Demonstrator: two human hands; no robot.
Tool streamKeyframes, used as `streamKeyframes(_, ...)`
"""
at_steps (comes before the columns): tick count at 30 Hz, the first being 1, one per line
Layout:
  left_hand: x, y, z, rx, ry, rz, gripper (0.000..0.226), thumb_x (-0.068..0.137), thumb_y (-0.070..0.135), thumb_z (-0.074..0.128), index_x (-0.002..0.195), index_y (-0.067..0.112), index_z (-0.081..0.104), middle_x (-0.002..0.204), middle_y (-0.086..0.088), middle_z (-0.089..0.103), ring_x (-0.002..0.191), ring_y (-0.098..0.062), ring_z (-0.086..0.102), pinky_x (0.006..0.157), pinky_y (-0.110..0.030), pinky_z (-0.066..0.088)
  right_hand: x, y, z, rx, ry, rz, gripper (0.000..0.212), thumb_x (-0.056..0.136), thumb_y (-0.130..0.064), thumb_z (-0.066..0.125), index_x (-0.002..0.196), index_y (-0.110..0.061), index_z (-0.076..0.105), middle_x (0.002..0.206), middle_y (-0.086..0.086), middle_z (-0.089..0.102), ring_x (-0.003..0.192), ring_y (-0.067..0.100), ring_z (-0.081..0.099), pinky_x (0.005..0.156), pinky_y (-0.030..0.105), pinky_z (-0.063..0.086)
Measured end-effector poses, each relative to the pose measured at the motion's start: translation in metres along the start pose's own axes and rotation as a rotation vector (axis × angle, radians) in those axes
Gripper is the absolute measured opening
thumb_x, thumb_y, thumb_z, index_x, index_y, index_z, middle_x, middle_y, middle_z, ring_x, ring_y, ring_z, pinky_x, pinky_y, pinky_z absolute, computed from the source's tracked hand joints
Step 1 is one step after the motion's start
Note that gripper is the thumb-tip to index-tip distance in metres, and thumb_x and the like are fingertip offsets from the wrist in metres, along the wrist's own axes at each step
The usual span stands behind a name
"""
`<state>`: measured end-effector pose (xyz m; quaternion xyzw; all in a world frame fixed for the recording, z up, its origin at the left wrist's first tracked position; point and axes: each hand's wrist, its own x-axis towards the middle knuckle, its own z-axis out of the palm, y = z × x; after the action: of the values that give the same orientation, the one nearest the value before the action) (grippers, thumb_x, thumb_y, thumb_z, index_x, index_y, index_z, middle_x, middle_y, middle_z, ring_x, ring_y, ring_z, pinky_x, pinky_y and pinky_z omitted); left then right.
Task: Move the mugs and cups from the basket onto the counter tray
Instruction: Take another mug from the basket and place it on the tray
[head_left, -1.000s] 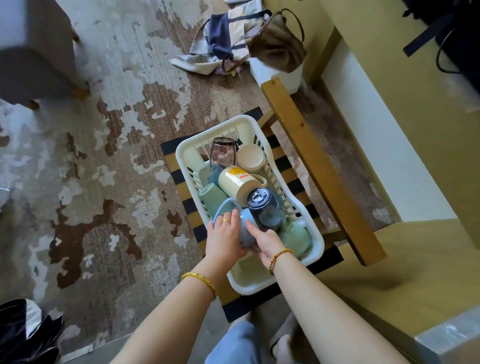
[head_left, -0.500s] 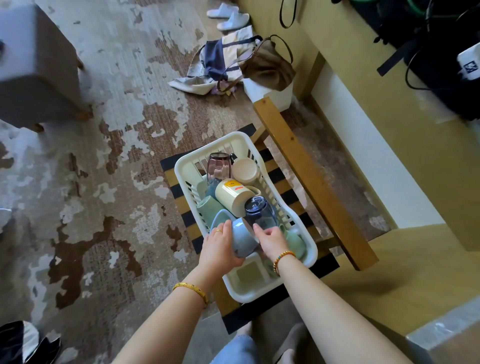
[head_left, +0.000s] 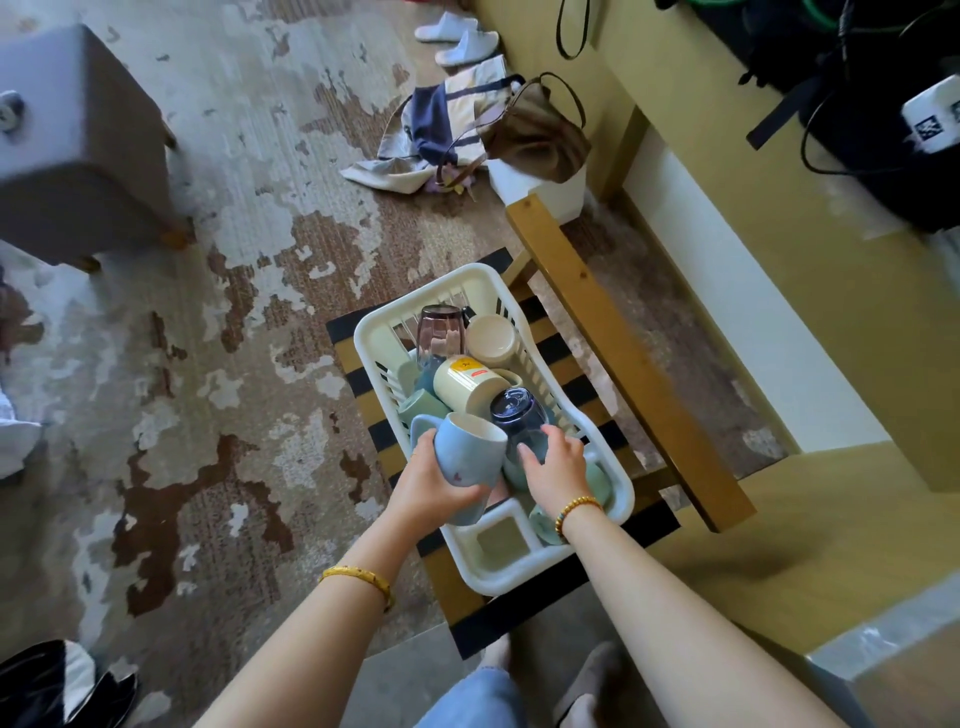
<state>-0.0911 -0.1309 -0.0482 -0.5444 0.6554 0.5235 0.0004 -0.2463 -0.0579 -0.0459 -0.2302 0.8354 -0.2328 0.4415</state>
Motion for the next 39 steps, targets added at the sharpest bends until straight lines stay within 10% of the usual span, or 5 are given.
streamKeyframes(14, -0.025, 0.095, -0.017, -0.003, -0.149, 0.174, 0.079, 0.061, 0.041, 0.082, 0.122, 0.030, 0.034, 0.108, 0.004, 0.053, 0.092, -0.011, 0.059, 0.062, -0.019, 0.050, -0.057, -0.044, -0.075, 0.383, -0.210, -0.131, 0.053, 0.086, -0.056, 0.046, 0.126, -0.022, 0.043, 0.127, 0.005, 0.053, 0.104, 0.012, 0.053, 0.088, 0.029, 0.046)
streamKeyframes(22, -0.047, 0.205, 0.007, 0.365, -0.289, 0.605, 0.064, 0.062, 0.040, 0.079, 0.112, 0.019, 0.046, 0.104, 0.000, 0.059, 0.093, -0.016, 0.060, 0.079, -0.038, 0.053, -0.089, -0.042, -0.160, 0.535, 0.034, -0.154, 0.045, 0.079, -0.045, 0.066, 0.107, -0.014, 0.048, 0.107, 0.009, 0.060, 0.100, 0.026, 0.062, 0.084, 0.043, 0.054)
streamKeyframes(31, -0.106, 0.295, 0.107, 0.539, -0.215, 0.985, 0.088, 0.066, 0.055, 0.074, 0.139, 0.025, 0.035, 0.134, 0.004, 0.045, 0.124, -0.016, 0.041, 0.099, -0.028, 0.036, -0.151, 0.035, -0.267, 0.779, 0.377, -0.131, 0.044, 0.081, -0.047, 0.063, 0.106, -0.011, 0.057, 0.099, 0.009, 0.064, 0.079, 0.016, 0.064, 0.049, 0.022, 0.051)
streamKeyframes(35, -0.136, 0.312, 0.163, 0.322, -0.065, 0.974, 0.092, 0.067, 0.058, 0.071, 0.142, 0.029, 0.026, 0.149, 0.005, 0.019, 0.136, -0.016, 0.016, 0.109, -0.034, 0.024, -0.177, 0.083, -0.305, 1.065, 0.465, -0.120, 0.052, 0.081, -0.056, 0.057, 0.114, -0.016, 0.056, 0.109, 0.011, 0.064, 0.099, 0.027, 0.063, 0.081, 0.046, 0.057)
streamKeyframes(39, -0.169, 0.327, 0.225, 0.048, -0.301, 0.759, 0.082, 0.079, 0.046, 0.066, 0.144, 0.023, 0.022, 0.147, -0.008, 0.023, 0.137, -0.024, 0.024, 0.110, -0.043, 0.033, -0.207, 0.128, -0.337, 1.263, 0.525, -0.162, 0.040, 0.085, -0.052, 0.053, 0.110, -0.022, 0.061, 0.111, 0.011, 0.065, 0.102, 0.027, 0.063, 0.083, 0.049, 0.055)
